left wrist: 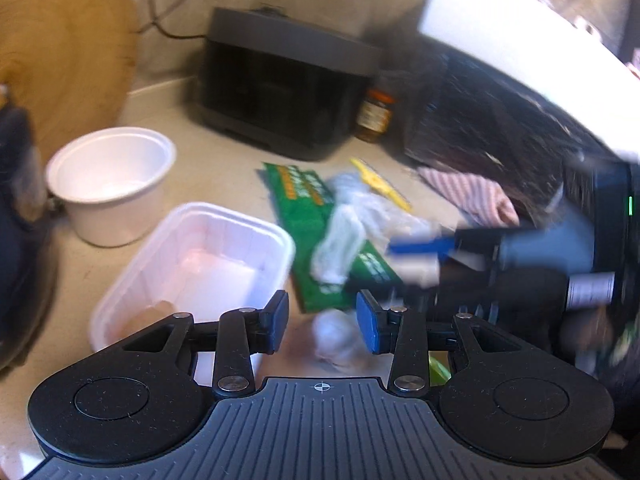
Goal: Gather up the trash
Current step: 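Close the left tool on the garlic bulb while the right tool releases it, then move the right tool to the green noodle packet and grasp it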
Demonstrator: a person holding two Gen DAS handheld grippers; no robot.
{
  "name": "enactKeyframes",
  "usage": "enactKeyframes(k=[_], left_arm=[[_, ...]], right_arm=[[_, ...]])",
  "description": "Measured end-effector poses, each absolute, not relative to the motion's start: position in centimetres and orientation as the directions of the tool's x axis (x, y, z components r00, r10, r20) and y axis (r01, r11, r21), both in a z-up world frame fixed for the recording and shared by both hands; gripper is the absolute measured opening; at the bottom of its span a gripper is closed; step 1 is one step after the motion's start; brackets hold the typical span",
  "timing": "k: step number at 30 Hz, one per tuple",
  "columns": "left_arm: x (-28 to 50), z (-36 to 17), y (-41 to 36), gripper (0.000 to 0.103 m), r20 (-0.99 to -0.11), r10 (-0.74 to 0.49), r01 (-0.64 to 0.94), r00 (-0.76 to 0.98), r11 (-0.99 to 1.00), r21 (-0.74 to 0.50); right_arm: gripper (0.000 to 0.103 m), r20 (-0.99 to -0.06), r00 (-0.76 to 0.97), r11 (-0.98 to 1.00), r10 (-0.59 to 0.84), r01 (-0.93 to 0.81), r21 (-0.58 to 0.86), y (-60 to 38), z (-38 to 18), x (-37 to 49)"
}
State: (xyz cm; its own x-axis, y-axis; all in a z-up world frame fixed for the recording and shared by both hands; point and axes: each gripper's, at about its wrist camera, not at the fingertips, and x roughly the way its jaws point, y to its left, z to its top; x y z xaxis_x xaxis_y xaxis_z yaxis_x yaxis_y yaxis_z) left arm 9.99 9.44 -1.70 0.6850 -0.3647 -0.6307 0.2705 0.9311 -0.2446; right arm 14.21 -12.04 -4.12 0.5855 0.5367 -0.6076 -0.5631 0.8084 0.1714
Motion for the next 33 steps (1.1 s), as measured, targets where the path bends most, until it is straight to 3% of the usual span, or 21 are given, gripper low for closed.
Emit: enactKeyframes(k=[6, 13, 17, 22, 30, 33], left_arm=[[11.4, -3.9, 6.0, 0.042, -0.654, -0.308, 0.268, 0.691, 0.949, -0.164], [12.9, -6.5, 3.0, 0.044, -0.718, -0.215, 0.295, 0.662, 0.955, -0.014], [13.6, -7.5, 3.3, 0.044, -0.730, -0.221, 0.274, 0.647, 0.961, -0.048], [14.2, -8.3, 4.0, 0.047, -0.741, -0.273, 0.236, 0.614, 0.959, -0.158], [13.7, -8.3, 3.3, 0.046, -0.740, -0.256, 0.244, 0.622, 0.961, -0.128], [13.6, -8.2, 3.9, 0.045, -0.746, -0.264, 0.224, 0.611, 0.962, -0.158]], right_arm=[[0.085, -0.608, 0.728, 0.926, 0.316, -0.376, 0.031, -15.8, -4.3, 15.3], [0.088, -0.651, 0.722, 0.957, 0.235, -0.290, 0.024, -18.4, -6.5, 16.0], [0.088, -0.623, 0.743, 0.954, 0.246, -0.299, 0.020, -18.3, -7.1, 16.3], [0.088, -0.615, 0.701, 0.919, 0.362, -0.378, 0.110, -17.4, -7.6, 19.0], [0.088, -0.673, 0.675, 0.946, 0.303, -0.300, 0.125, -15.7, -10.1, 25.5], [0.088, -0.639, 0.713, 0.949, 0.288, -0.300, 0.093, -15.0, -8.8, 24.5]])
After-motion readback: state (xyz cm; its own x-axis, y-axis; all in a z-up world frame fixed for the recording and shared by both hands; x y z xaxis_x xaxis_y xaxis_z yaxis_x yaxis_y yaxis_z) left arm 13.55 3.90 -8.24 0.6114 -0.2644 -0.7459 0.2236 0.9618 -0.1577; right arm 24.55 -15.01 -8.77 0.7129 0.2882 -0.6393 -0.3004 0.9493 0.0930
